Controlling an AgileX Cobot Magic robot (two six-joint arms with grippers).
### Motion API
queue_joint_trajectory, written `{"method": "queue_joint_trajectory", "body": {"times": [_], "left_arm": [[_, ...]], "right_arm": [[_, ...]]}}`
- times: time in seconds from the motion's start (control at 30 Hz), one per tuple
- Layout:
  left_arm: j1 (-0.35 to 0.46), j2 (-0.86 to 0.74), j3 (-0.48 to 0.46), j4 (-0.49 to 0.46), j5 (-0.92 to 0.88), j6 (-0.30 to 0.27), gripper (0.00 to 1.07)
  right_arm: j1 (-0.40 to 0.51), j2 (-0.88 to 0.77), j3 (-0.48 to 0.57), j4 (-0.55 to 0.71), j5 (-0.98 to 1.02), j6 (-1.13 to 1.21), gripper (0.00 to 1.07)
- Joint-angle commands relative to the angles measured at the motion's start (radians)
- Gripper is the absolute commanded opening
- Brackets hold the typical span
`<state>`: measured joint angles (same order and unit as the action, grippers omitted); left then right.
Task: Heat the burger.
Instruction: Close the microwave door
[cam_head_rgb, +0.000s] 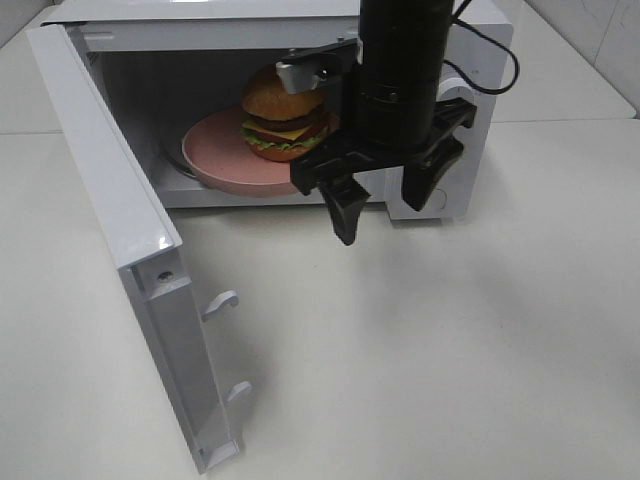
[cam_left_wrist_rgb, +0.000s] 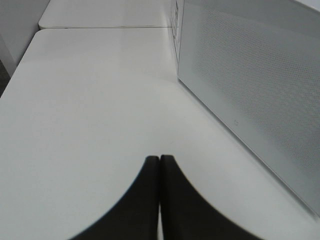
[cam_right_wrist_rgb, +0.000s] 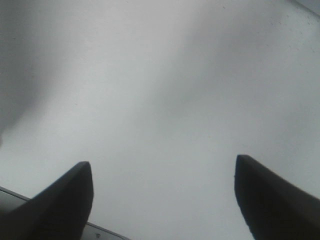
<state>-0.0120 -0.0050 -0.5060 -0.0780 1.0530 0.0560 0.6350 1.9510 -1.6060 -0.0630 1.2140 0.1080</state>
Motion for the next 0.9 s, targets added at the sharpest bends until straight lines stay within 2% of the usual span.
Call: {"method": "queue_joint_trajectory", "body": {"times": [0.03, 0.07, 0.13, 0.37, 0.5, 0.53, 0.6, 0.7, 0.77, 0.9], "left_arm": [[0.001, -0.018, 0.000, 0.001, -0.012, -0.001, 0.00], [0.001, -0.018, 0.000, 0.001, -0.012, -0.001, 0.00], [0.001, -0.018, 0.000, 0.001, -0.012, -0.001, 0.00], [0.001, -0.018, 0.000, 0.001, -0.012, -0.001, 0.00], [0.001, -0.018, 0.000, 0.001, -0.012, -0.001, 0.00], [0.001, -0.018, 0.000, 0.001, -0.012, -0.001, 0.00], [0.001, -0.018, 0.000, 0.001, -0.012, -0.001, 0.00], [0.001, -0.018, 0.000, 0.001, -0.012, -0.001, 0.00], [0.001, -0.018, 0.000, 0.001, -0.012, -0.001, 0.00], [0.001, -0.018, 0.000, 0.001, -0.012, -0.001, 0.00]], "right_arm": [[-0.081, -0.077, 0.093, 0.005, 0.033, 0.019, 0.73], [-0.081, -0.077, 0.093, 0.005, 0.033, 0.019, 0.73], [-0.147, -0.139, 0.155, 0.015, 0.032, 0.023, 0.73], [-0.265, -0.281, 0.271, 0.015, 0.032, 0.031, 0.73], [-0.347, -0.419, 0.363, 0.008, 0.031, 0.061, 0.73], [-0.347, -0.419, 0.363, 0.008, 0.031, 0.061, 0.73], [-0.369, -0.537, 0.444, 0.002, 0.031, 0.072, 0.73], [-0.369, -0.569, 0.467, 0.001, 0.031, 0.074, 0.73], [-0.369, -0.693, 0.564, 0.007, 0.023, 0.086, 0.73], [-0.369, -0.787, 0.645, 0.007, 0.007, 0.086, 0.73]]}}
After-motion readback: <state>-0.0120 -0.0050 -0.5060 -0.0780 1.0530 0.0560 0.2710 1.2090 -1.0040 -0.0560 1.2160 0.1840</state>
